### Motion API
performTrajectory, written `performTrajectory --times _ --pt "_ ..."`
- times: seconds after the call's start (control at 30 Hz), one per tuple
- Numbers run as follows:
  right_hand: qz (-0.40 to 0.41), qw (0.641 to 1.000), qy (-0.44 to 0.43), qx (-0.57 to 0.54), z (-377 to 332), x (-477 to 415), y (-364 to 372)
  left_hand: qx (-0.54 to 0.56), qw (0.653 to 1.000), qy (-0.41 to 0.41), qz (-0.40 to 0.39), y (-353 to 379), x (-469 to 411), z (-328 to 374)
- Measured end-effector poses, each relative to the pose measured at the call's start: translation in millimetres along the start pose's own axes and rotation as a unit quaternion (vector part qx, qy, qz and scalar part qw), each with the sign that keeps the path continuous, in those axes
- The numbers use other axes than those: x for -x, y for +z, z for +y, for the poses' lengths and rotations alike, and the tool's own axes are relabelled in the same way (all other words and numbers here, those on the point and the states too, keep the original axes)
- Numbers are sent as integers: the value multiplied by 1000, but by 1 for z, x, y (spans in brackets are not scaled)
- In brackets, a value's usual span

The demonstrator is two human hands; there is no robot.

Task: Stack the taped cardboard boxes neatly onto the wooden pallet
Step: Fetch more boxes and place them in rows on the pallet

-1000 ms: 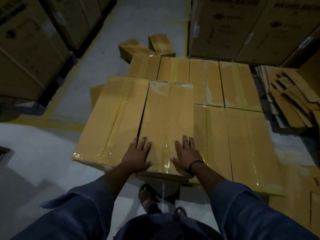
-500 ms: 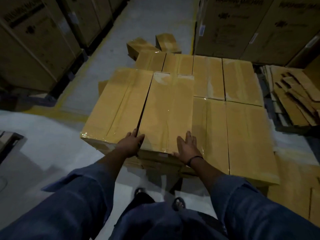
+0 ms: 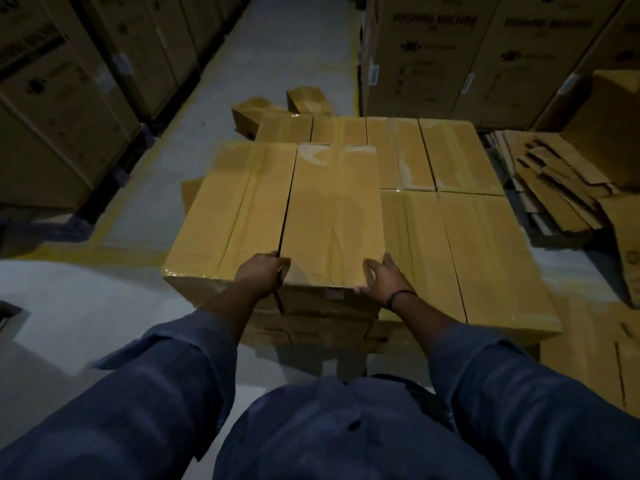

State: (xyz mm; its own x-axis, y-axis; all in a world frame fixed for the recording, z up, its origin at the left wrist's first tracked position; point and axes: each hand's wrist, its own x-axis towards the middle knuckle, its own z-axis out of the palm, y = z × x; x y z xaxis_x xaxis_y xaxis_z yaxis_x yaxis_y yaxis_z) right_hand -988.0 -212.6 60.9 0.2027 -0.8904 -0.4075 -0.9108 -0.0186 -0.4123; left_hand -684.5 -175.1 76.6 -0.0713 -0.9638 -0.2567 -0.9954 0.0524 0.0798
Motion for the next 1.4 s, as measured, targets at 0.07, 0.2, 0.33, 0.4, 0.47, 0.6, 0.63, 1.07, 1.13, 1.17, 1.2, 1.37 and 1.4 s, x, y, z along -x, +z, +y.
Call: performTrajectory --times 0.07,0.2,0.33,0.4,0.47,0.6,0.63,1.07,1.13,1.17,1.2,1.37,1.4 --pt "10 1000 2 -10 -3 0 5 -9 1000 3 11 3 2 -3" --pt "23 1000 10 -17 -8 3 11 -23 999 16 23 11 5 -7" --pt "15 1000 10 1 -8 1 9 -34 999 10 23 11 7 -2" --pt "5 1000 15 4 -11 2 8 -38 999 9 9 11 8 -1" --pt "-2 1000 22 6 -16 6 6 -31 999 10 -16 9 9 0" --pt "-9 999 29 11 -22 14 -3 -10 996 -3 -85 -2 13 2" --pt "-10 999 32 10 -25 15 -9 -3 996 -6 -92 -5 13 1" --pt "66 942 144 -294 -17 -33 -61 46 992 -42 -110 -53 -44 39" --pt "63 924 164 -338 -4 -48 -60 50 993 -24 -109 -58 -62 64" --pt "58 915 170 -361 2 -55 -60 48 993 -10 -109 -61 -72 77" --pt "51 905 179 -382 9 -62 -59 45 993 5 -108 -63 -82 91" --pt "14 902 186 -389 42 -99 -61 27 994 43 -97 -69 -130 153" --pt "5 902 190 -387 47 -107 -62 19 994 51 -98 -69 -139 162"
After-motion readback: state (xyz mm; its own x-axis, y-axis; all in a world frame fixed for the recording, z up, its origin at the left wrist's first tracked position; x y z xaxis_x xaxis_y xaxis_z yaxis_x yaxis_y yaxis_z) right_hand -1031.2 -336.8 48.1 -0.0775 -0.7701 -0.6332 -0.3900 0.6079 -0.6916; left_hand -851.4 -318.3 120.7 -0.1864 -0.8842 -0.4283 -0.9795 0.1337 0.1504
